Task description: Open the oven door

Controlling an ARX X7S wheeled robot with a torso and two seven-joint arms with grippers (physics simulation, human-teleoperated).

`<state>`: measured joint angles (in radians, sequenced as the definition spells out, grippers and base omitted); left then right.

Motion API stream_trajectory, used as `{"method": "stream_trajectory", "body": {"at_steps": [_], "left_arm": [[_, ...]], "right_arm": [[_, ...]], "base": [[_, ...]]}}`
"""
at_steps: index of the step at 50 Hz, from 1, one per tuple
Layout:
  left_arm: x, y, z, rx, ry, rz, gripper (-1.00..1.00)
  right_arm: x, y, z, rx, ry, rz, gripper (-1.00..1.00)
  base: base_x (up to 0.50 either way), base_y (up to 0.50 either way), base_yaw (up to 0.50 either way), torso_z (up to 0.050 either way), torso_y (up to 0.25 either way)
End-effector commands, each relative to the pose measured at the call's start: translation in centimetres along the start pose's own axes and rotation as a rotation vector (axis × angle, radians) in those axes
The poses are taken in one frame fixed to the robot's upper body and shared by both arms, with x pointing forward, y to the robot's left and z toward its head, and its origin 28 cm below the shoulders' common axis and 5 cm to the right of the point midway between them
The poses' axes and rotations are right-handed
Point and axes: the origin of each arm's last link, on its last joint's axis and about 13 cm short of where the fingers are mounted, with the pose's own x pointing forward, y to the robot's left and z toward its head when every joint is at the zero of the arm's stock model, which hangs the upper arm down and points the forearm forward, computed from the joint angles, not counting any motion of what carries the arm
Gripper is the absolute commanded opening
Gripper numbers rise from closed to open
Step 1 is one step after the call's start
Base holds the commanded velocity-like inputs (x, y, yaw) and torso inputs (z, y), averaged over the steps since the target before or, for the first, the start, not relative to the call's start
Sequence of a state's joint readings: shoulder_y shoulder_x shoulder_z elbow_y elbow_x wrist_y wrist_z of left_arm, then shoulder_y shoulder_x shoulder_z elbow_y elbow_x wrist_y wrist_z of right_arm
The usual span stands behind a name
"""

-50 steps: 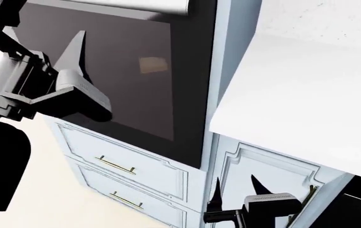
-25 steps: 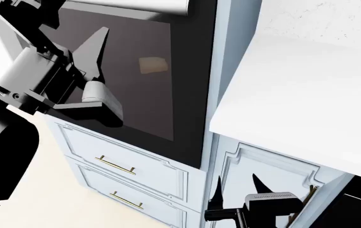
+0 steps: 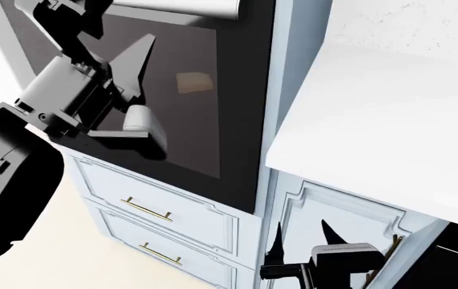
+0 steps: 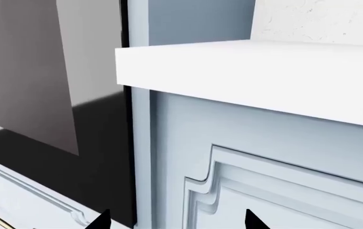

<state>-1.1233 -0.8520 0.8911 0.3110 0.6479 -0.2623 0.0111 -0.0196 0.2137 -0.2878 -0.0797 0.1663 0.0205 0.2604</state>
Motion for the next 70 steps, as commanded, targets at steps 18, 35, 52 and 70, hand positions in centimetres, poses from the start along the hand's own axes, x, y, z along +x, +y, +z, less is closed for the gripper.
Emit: {"method": "stream_trajectory", "body": {"at_steps": [18,35,52,70], "left_arm": [[1.6,-3.9,0.3,-0.062,0.015,-0.068,1.0],[2.8,-4.2,0.0,-0.058,0.028,-0.061,1.0],[3.5,-5.0,0.2,-0.092,0.042,-0.067,1.0],[4.0,-5.3,0.0,-0.11,0.056,-0.074,1.0]], "right_arm": [[0.0,-0.1,0.1,-0.001,-0.007,-0.006,1.0],[0.0,0.0,0.1,0.005,-0.008,-0.002,1.0],[0.0,0.0,0.1,0.003,-0.01,0.0,1.0],[-0.1,0.0,0.1,0.001,-0.008,0.0,1.0]], "base": [[0.0,0.0,0.0,0.0,0.0],[0.0,0.0,0.0,0.0,0.0],[0.0,0.0,0.0,0.0,0.0],[0.0,0.0,0.0,0.0,0.0]]}}
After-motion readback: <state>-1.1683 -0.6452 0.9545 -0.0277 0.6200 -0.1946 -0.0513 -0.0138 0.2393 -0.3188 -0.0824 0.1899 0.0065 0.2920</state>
